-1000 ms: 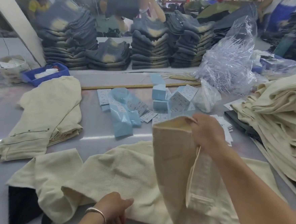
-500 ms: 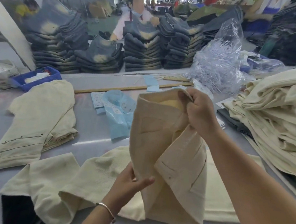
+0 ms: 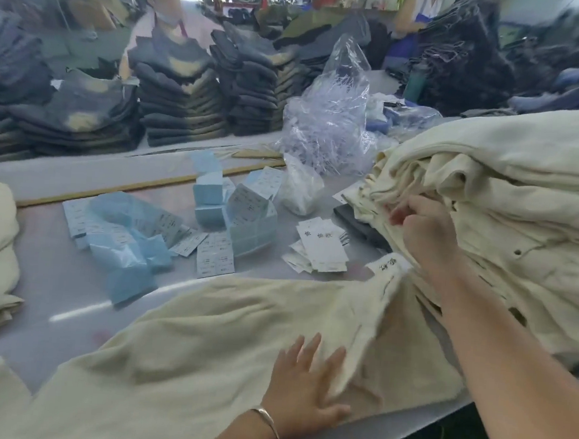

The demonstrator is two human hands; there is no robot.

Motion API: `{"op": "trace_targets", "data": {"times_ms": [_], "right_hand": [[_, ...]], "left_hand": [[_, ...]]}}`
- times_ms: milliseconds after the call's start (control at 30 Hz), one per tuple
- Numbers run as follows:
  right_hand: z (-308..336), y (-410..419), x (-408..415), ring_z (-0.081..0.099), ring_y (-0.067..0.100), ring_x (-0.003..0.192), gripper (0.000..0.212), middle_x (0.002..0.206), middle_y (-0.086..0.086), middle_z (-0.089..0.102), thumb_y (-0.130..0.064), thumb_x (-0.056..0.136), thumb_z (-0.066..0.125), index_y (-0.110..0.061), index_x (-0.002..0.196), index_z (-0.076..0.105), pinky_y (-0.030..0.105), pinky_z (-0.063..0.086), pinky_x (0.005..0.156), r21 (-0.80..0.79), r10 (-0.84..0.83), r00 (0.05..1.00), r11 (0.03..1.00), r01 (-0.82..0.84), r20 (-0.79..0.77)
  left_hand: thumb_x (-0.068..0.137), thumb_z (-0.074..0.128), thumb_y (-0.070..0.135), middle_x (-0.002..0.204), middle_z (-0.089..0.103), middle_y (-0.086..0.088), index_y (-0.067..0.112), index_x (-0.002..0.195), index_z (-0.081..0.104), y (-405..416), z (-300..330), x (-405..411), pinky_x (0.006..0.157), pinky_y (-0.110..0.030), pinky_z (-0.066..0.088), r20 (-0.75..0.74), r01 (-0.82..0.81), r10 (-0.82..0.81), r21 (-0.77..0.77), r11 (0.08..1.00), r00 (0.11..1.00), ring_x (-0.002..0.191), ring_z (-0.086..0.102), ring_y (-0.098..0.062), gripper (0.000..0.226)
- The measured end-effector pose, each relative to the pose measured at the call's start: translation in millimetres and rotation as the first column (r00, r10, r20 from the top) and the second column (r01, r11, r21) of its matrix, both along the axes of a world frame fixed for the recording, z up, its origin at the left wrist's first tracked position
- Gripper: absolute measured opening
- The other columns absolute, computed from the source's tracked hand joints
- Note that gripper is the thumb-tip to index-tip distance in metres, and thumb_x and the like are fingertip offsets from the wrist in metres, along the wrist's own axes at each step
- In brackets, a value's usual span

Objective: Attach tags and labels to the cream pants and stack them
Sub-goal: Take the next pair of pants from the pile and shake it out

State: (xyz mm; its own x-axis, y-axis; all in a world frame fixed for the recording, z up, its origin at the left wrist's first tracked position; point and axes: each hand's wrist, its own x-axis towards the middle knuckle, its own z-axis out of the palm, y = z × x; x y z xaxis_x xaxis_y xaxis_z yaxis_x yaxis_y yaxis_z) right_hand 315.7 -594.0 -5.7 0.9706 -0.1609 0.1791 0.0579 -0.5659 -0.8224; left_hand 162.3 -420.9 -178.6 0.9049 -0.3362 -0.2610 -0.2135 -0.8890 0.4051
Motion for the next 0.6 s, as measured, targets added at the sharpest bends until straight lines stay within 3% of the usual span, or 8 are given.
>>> {"op": "trace_targets", "data": {"times_ms": [100,167,233,333,400,500,567,600], "right_hand": [[-18.7,-6.5,8.6,0.054,0.022,0.084,0.028,0.078,-0.001,0.061,0.0,0.074,0.046,-0.022,0.069,0.062,0.031,0.042,0.069,-0.192,0.06,0.995,0.979,-0.074,-0.081],[-30.8,-1.7,14.9,0.053,0.02,0.075,0.028,0.073,-0.004,0.056,-0.002,0.078,0.046,-0.025,0.068,0.058,0.027,0.039,0.059,-0.273,0.094,0.983,0.953,-0.134,-0.156],[-45.2,8.8,20.2,0.055,0.02,0.075,0.023,0.077,-0.003,0.059,-0.004,0.08,0.049,-0.022,0.073,0.061,0.028,0.042,0.061,-0.3,0.171,0.959,0.924,-0.236,-0.226],[-72.0,31.9,23.1,0.06,0.02,0.089,0.015,0.1,-0.001,0.065,-0.018,0.085,0.058,-0.021,0.099,0.062,0.03,0.047,0.072,-0.388,0.322,0.856,0.788,-0.479,-0.403],[-94.4,46.3,24.3,0.058,0.019,0.103,0.036,0.115,-0.002,0.062,-0.026,0.082,0.065,-0.021,0.117,0.056,0.029,0.046,0.078,-0.45,0.398,0.757,0.626,-0.637,-0.519],[-124.5,60.3,23.7,0.056,0.02,0.104,0.054,0.117,0.001,0.058,-0.029,0.069,0.078,-0.016,0.114,0.051,0.028,0.046,0.075,-0.531,0.377,0.656,0.39,-0.753,-0.653],[-137.7,64.2,24.6,0.056,0.021,0.104,0.059,0.117,0.001,0.056,-0.03,0.06,0.079,-0.018,0.109,0.047,0.027,0.045,0.072,-0.623,0.314,0.696,0.31,-0.718,-0.645],[-142.4,65.9,26.5,0.055,0.022,0.108,0.066,0.118,0.0,0.054,-0.033,0.057,0.079,-0.02,0.112,0.045,0.028,0.046,0.075,-0.668,0.284,0.728,0.291,-0.685,-0.624]], "left_hand": [[0.079,0.045,0.078,0.162,-0.009,0.008,0.06,0.143,0.0,-8.5,-9.0,5.2,0.117,-0.047,-0.01,-0.03,0.002,-0.001,0.037,0.999,1.0,0.149,-0.014,-0.023,0.08],[0.084,0.048,0.071,0.16,-0.002,0.019,0.063,0.14,0.015,-8.9,-10.9,8.0,0.117,-0.041,-0.009,-0.033,-0.046,0.043,-0.085,0.995,0.999,0.148,-0.011,-0.012,0.065],[0.091,0.051,0.059,0.157,0.007,0.025,0.057,0.14,0.031,-10.5,-5.6,10.8,0.118,-0.036,-0.006,-0.059,-0.055,0.043,-0.22,0.974,0.997,0.146,-0.002,-0.001,0.053],[0.092,0.06,0.035,0.144,0.041,0.023,0.04,0.125,0.062,-10.8,7.8,9.0,0.114,-0.02,0.025,-0.1,-0.183,0.154,-0.471,0.863,0.983,0.133,0.036,0.008,0.033],[0.087,0.062,0.028,0.104,0.067,0.023,0.03,0.091,0.076,-6.0,15.9,2.3,0.092,-0.021,0.047,-0.162,-0.391,0.363,-0.539,0.746,0.917,0.098,0.059,0.01,0.015],[0.084,0.057,0.044,0.051,0.061,0.019,0.028,0.051,0.062,19.4,12.2,-13.3,0.068,-0.024,0.049,-0.293,-0.625,0.553,-0.322,0.711,0.78,0.057,0.057,0.006,0.037],[0.086,0.059,0.051,0.064,0.064,0.023,0.035,0.058,0.066,43.7,2.7,-32.3,0.071,-0.018,0.043,-0.422,-0.719,0.61,-0.164,0.676,0.67,0.073,0.06,0.006,0.033],[0.088,0.06,0.051,0.091,0.069,0.019,0.034,0.084,0.073,56.3,-3.2,-42.4,0.08,-0.015,0.042,-0.514,-0.784,0.637,-0.12,0.609,0.574,0.094,0.061,0.001,0.022]]}}
